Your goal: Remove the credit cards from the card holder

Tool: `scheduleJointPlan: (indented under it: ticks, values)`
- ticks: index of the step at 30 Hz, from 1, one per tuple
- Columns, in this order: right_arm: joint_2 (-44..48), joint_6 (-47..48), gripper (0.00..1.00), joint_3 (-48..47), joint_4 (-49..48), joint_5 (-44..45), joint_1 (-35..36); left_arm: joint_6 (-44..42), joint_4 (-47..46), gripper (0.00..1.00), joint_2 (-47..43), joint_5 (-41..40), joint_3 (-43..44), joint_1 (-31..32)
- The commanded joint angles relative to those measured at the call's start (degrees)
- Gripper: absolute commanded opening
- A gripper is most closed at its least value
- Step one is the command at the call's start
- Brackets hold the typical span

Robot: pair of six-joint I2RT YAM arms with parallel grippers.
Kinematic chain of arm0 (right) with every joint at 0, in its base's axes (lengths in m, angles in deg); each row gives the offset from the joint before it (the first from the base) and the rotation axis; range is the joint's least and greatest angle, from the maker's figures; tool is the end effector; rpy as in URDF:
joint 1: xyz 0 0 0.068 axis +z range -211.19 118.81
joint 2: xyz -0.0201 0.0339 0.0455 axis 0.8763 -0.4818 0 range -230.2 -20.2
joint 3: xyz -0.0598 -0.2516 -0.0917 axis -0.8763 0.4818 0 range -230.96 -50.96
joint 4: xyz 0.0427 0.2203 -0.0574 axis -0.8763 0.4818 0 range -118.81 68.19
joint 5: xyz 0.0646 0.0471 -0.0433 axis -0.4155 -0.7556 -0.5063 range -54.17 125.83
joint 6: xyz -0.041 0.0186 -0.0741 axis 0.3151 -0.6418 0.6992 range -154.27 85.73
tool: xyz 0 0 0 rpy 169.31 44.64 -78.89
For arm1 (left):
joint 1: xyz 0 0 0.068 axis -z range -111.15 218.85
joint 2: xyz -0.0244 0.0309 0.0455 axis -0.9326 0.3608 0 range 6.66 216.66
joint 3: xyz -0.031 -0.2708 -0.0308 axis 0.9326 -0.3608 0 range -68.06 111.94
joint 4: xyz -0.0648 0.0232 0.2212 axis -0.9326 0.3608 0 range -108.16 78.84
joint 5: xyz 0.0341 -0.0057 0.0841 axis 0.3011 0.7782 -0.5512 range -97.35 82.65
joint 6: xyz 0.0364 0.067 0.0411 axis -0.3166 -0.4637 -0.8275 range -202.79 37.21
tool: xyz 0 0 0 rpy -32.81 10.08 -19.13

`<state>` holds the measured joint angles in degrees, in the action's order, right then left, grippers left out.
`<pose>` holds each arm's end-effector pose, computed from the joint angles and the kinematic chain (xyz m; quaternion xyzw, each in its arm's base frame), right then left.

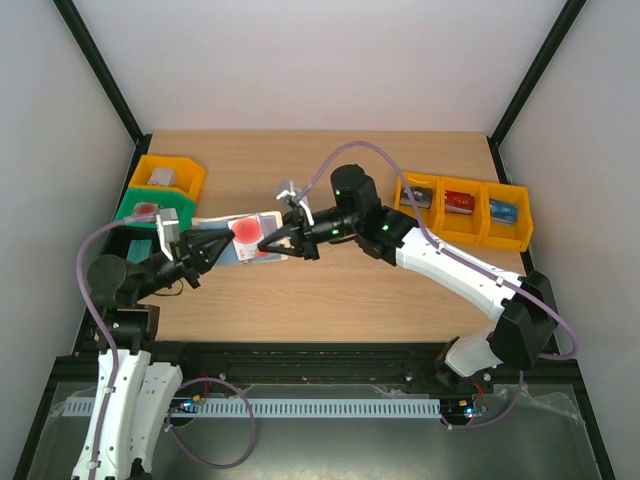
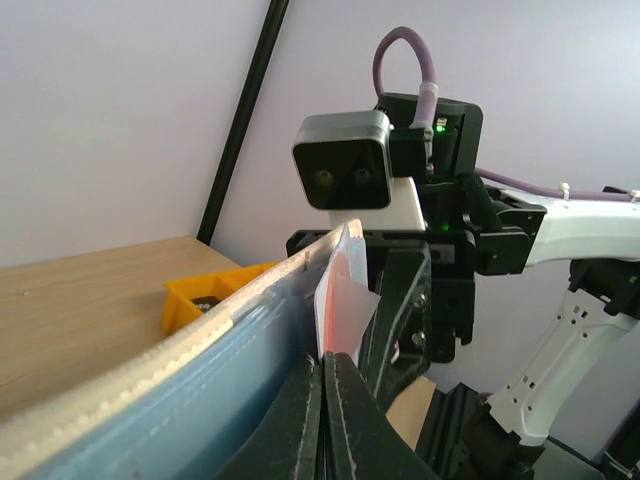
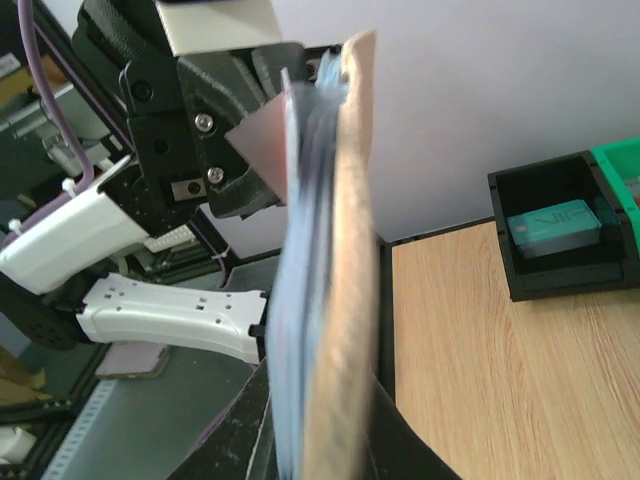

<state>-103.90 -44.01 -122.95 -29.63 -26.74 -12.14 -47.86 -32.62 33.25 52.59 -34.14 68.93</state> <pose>0.1576 0.2854 0.3723 -0.5330 0.5093 0.6160 0.2776 0.0904 -0.0664 0.3608 0.2491 0.5874 -0.4829 0.5998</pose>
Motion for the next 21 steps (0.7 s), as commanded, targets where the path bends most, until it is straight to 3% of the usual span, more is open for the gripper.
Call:
scheduleJointPlan:
  ticks: [1, 7, 10, 14, 17, 21]
  values:
    - [3.48, -3.88, 0.12, 1.27, -6.59, -4.28, -1.52, -3.07, 3.09, 0.02, -0.79, -1.54, 0.9, -0.16]
    - [3.81, -3.54, 0.02, 1.15, -5.69, -4.87, -2.45, -9.48, 9.21, 0.02, -0.77, -1.24, 2.84, -0.16]
    - [3.89, -4.05, 0.02, 1.12, -6.18, -4.77, -2.5, -9.89, 10.27, 0.02, -0.9, -1.26, 2.66, -0.16]
    - [2.78, -9.0, 0.02, 1.31, -11.86, -5.22, -2.43, -3.86, 1.79, 0.02, -1.48, 0.45, -0.75, -0.16]
    - [2.25, -11.72, 0.02, 1.72, -15.27, -5.62, -2.25, -0.52, -0.67, 0.2, -1.72, -0.54, -2.16, -0.08]
    - [2.08, -12.93, 0.02, 1.77, -17.19, -5.45, -1.74, 0.69, -1.7, 0.26, -1.85, -0.72, -3.26, 0.38]
